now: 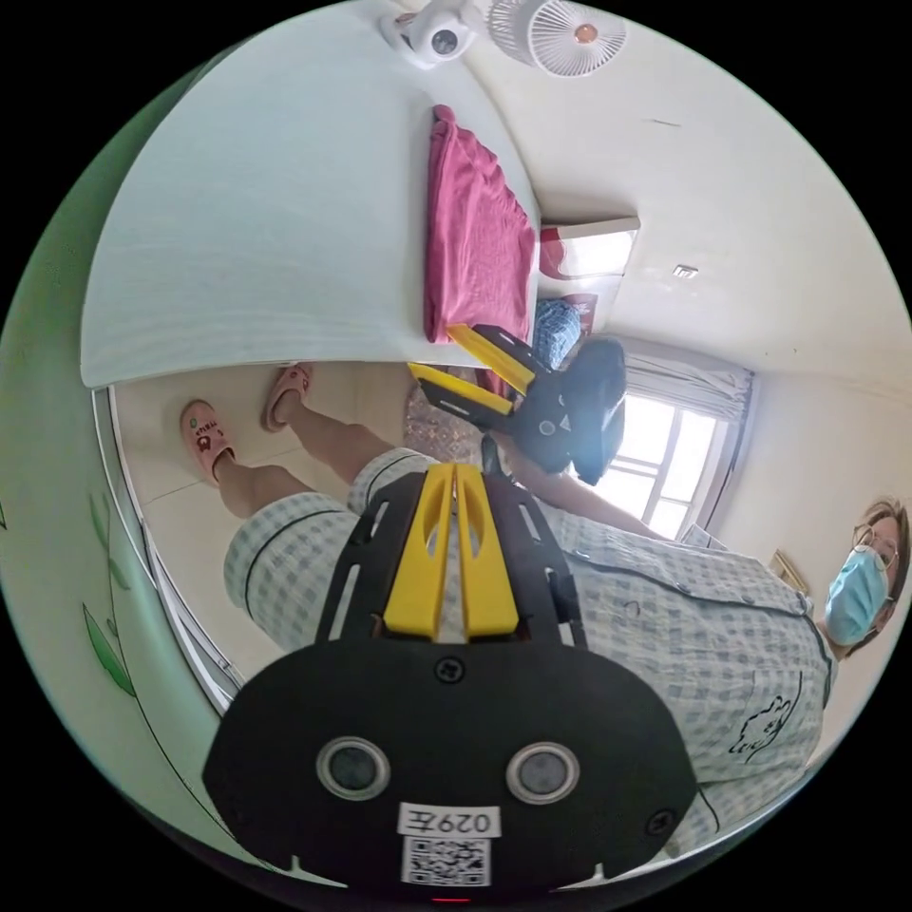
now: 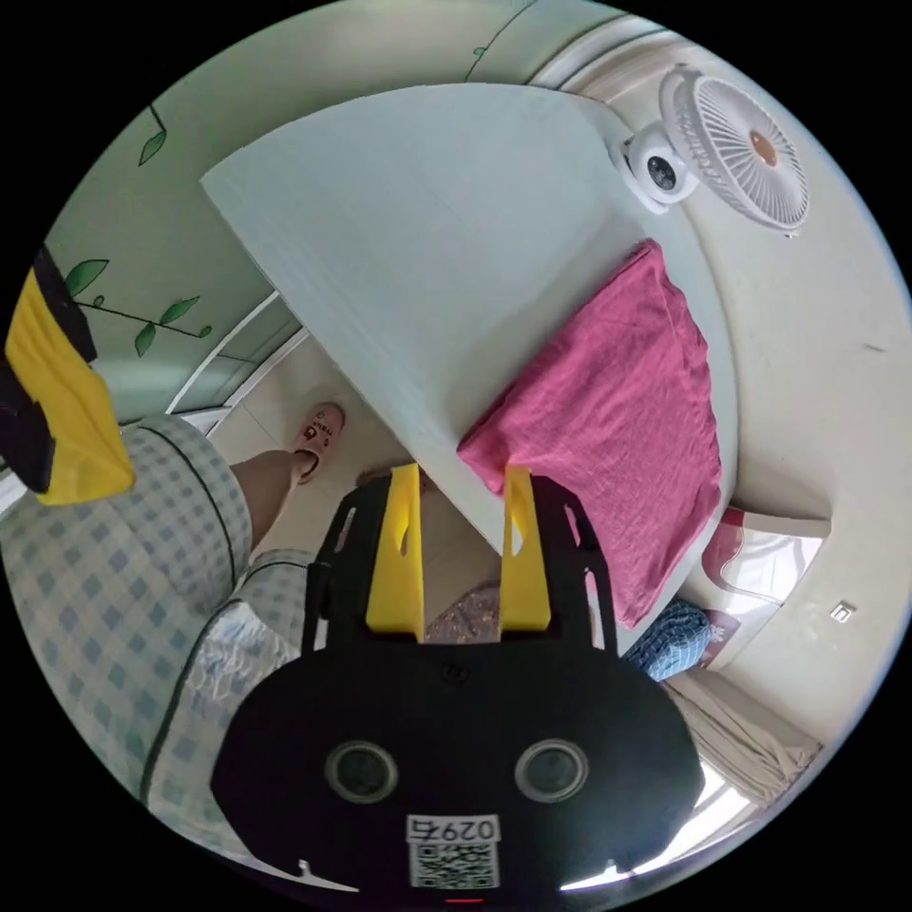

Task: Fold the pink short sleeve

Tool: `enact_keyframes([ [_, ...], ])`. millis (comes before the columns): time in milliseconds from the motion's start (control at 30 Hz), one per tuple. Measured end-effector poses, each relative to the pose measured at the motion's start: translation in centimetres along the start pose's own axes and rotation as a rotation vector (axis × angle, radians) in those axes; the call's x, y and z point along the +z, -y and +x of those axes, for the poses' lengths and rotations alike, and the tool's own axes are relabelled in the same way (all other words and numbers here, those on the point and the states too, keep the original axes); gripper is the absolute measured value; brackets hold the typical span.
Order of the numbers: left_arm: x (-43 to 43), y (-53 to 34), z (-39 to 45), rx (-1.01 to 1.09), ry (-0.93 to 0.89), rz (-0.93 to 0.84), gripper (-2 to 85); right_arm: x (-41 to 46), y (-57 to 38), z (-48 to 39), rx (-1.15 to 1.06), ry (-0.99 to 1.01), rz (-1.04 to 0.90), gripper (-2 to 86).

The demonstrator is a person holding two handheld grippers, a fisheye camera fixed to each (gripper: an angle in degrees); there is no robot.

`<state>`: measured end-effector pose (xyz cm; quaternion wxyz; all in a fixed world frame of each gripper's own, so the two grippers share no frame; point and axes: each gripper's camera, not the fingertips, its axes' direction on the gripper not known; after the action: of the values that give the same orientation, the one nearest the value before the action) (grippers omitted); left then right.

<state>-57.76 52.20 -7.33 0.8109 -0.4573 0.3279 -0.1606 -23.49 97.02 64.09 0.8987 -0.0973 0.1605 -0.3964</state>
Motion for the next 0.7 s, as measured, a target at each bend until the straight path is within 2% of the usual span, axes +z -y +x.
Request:
enact_keyframes([
  [67,0.5,0.6,-0.3,-0.012,-0.031,0.016,-1.0,-0.7,-1.3,1.0,-0.028,0.044,0.031,6.5],
  [167,1.6,1.7,-0.2,-0.023,-0.05,0.028,-1.0,-1.4,-3.8,5.0,0.004,0.232,0.086,2.5],
  [267,3.1,3.3,0.4,-0.036,-0.035,0.023,-1.0,-1.6,-7.0,12.1,0.154,0.494,0.157,1.5],
  [367,4.9,5.3,1.1,-0.045,-0.031,0.024,-1.0,-1.8,-12.7,21.6,0.358,0.773,0.332,1.0],
  [433,6.6,7.2,2.1,-0.051,-0.029,0.025,-1.0,-1.5,-20.5,30.0,0.54,1.001,0.549,0.8],
  [500,8.2,8.8,3.1,-0.052,-0.024,0.028,-1.0,-0.1,-27.7,35.5,0.737,1.036,0.663,0.7],
  [633,13.5,13.6,5.5,-0.058,-0.022,-0.006,-1.0,9.2,-42.7,44.3,1.123,1.123,0.716,0.7],
  [700,16.6,16.3,6.9,-0.047,-0.024,-0.047,-1.0,14.3,-46.9,46.2,1.231,1.223,0.654,0.8],
])
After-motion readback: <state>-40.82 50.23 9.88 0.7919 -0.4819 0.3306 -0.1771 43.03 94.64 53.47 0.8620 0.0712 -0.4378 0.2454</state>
